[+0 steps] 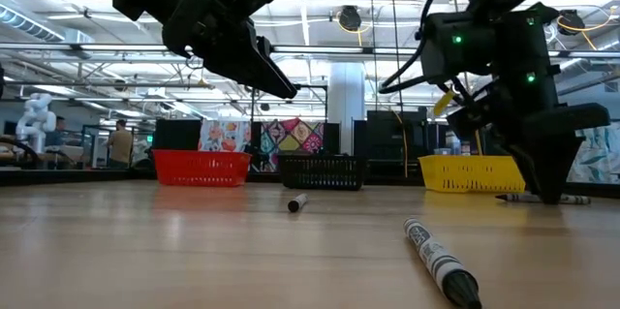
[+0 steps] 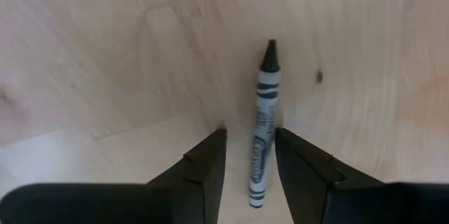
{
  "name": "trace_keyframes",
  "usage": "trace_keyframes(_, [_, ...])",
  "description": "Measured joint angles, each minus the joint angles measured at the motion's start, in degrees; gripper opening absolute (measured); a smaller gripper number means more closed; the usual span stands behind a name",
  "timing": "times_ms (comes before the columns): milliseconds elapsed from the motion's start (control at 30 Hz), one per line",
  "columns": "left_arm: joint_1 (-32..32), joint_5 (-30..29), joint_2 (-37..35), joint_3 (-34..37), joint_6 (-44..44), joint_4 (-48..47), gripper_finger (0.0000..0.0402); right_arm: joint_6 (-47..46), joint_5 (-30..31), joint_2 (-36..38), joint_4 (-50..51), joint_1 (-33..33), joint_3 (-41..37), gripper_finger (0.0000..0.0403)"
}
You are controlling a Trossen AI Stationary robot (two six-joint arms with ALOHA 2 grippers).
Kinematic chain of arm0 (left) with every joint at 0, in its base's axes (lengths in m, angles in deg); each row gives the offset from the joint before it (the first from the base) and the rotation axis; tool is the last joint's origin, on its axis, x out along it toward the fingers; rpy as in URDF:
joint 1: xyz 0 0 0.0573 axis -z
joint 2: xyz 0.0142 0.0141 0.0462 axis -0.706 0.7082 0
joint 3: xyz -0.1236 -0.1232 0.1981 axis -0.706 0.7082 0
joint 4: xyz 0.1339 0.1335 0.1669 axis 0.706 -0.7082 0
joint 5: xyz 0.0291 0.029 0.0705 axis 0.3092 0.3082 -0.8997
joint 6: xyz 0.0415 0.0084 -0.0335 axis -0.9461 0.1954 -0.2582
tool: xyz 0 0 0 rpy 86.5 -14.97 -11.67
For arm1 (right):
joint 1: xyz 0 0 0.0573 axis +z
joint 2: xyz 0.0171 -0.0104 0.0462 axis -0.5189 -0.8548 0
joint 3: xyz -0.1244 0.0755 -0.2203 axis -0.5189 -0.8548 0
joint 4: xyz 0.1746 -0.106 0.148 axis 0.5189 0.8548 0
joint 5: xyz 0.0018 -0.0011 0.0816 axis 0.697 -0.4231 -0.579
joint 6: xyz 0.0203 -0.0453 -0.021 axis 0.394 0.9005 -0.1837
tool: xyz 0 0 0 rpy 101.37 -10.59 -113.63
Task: Sort crayons
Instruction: Put the gray crayon into the red bin
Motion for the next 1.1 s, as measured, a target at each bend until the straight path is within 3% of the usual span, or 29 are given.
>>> trace_keyframes(300, [0.0, 0.0, 0.0, 0.0, 0.0, 0.2, 0.0101, 0.1, -0.4, -0.1, -2.3, -0.5, -0.8, 0.0107])
trace_keyframes(600, [0.0, 0.0, 0.0, 0.0, 0.0, 0.3, 0.0101, -7.2, -0.8, -0.2, -2.7, -0.5, -0.8, 0.0010])
trace_keyframes(867, [0.0, -0.5, 0.0, 0.0, 0.0, 0.2, 0.0101, -16.2, -0.3, -0.2, -3.2, -0.3, -0.6, 0.0003])
trace_keyframes(1100, [-0.3, -0.7, 0.0, 0.0, 1.5, 0.5, 0.0101, -16.0, 3.0, -0.6, -2.2, 1.1, 2.5, 0.0001])
